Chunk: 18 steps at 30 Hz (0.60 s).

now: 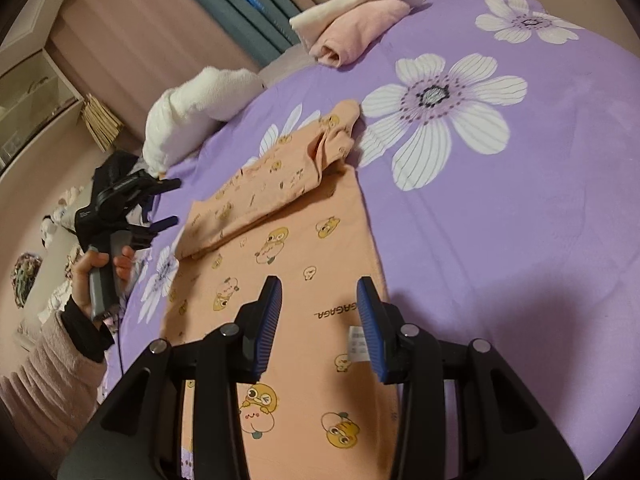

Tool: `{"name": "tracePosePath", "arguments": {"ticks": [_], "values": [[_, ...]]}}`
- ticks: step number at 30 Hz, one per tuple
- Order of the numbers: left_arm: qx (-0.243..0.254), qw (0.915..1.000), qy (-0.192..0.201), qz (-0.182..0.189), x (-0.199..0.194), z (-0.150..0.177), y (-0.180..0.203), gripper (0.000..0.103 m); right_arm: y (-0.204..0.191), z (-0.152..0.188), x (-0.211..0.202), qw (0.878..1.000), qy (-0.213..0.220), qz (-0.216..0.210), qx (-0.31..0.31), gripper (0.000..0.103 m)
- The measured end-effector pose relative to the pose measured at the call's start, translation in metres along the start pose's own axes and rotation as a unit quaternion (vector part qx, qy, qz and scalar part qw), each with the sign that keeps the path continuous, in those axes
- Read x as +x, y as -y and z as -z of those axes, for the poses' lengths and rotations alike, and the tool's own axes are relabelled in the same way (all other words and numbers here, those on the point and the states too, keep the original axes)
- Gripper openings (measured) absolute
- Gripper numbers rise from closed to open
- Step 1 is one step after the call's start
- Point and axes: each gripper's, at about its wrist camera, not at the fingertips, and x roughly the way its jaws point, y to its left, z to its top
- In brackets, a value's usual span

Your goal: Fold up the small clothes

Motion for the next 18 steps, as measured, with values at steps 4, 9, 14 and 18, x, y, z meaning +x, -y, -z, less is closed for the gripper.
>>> {"name": "tracePosePath", "arguments": {"ticks": [4,9,14,18], "values": [[0.000,0.9994,-0.012,0.032,0.012,-0.008,-0.009,0.078,-0.012,-0.002,0.011,1.000,-0.011,0.010,-0.014,0.040],[0.011,0.9994,-0.023,-0.025,0.041,-0.007,-0.023,0.078,-0.029,-0.005,0.020,0.999,-0.023,0.027,-0.041,0.040],[-0.025,0.9977,0.000,-0.063,0.039,-0.007,-0.066,0.077,-0.042,-0.009,0.022,0.997,-0.023,0.036,-0.067,0.040],[-0.024,0.9976,0.004,-0.064,0.024,-0.007,-0.075,0.073,-0.050,-0.021,0.034,0.995,-0.025,0.044,-0.089,0.040]]}}
